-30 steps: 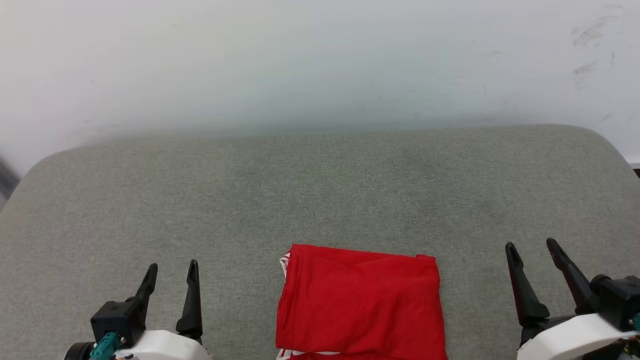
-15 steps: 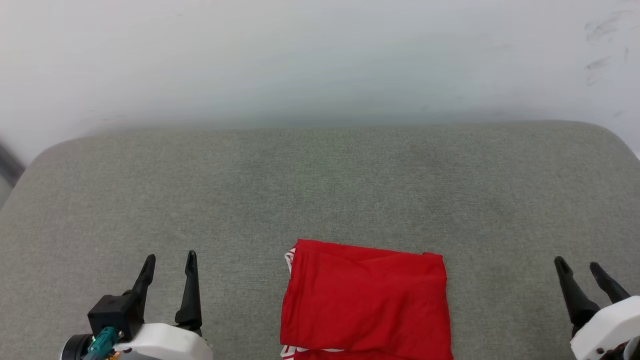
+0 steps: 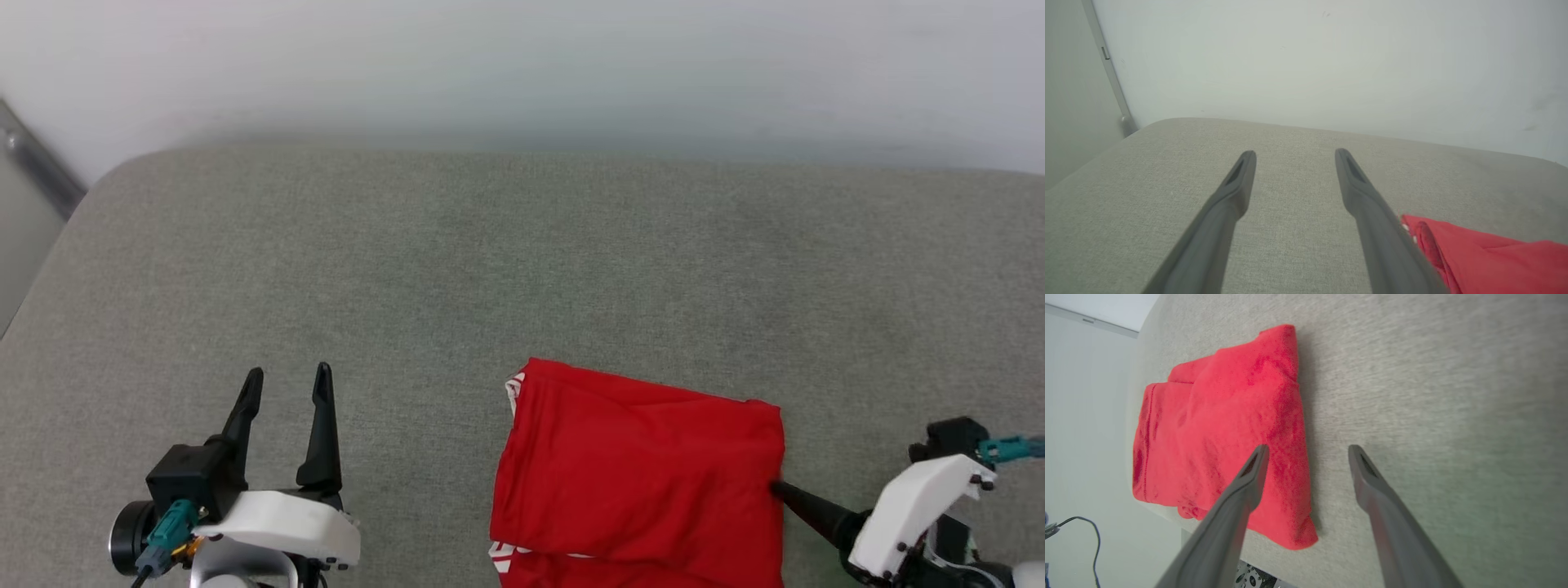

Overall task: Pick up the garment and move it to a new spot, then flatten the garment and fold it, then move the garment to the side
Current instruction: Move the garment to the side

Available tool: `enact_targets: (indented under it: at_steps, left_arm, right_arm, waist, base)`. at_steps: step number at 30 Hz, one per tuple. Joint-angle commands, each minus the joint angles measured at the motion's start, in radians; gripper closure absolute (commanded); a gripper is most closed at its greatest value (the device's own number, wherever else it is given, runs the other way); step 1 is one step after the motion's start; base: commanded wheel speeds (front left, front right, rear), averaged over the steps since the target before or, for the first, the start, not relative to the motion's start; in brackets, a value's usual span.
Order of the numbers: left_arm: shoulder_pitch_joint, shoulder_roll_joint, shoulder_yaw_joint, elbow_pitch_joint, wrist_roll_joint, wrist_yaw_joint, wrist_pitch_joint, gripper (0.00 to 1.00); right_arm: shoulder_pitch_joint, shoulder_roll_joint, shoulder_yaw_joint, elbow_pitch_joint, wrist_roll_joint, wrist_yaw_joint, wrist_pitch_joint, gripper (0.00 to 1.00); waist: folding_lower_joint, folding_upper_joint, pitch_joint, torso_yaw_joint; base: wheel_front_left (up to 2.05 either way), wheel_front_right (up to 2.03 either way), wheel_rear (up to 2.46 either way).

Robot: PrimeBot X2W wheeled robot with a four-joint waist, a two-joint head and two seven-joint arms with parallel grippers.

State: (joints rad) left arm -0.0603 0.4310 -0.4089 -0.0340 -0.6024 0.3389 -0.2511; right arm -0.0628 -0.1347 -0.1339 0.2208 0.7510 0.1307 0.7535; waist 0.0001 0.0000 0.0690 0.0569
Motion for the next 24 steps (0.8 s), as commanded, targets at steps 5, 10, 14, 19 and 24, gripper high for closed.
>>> enact_targets:
  at_steps: [5,10,14,19,24]
  left_arm:
    - [-0.044,-0.009,0.003,0.009,0.012,-0.02,-0.009,0.0]
    - [-0.06,-0.013,0.008,0.023,0.02,-0.03,-0.01,0.0]
    - [-0.061,-0.022,0.007,0.036,0.022,-0.034,-0.012,0.0]
    - [-0.029,-0.018,0.01,0.043,0.028,-0.029,-0.013,0.0]
    - [0.003,-0.008,0.013,0.029,0.03,-0.021,-0.013,0.0]
  right_arm:
    - [-0.083,0.026,0.059,0.097,0.14,0.0,-0.012,0.0]
    - [-0.12,0.015,0.123,0.215,0.193,-0.001,-0.022,0.52]
    - [-0.143,-0.01,0.179,0.234,0.22,-0.001,-0.057,1.0]
    - [-0.174,-0.074,0.26,0.198,0.197,0.0,-0.122,1.0]
    - [-0.203,-0.165,0.356,0.17,0.051,0.0,-0.186,1.0]
  waist:
    - [-0.0001,0.0,0.069,0.03]
    - [-0.0001,0.0,0.088,0.032]
    - [-0.0001,0.0,0.077,0.024]
    - [-0.0001,0.0,0.033,-0.015]
    - [-0.0001,0.0,-0.013,-0.097]
  base:
    - [0.0,0.0,0.0]
    - [0.0,0.0,0.0]
    - [0.0,0.0,0.0]
    - [0.0,0.0,0.0]
    - [0.0,0.0,0.0]
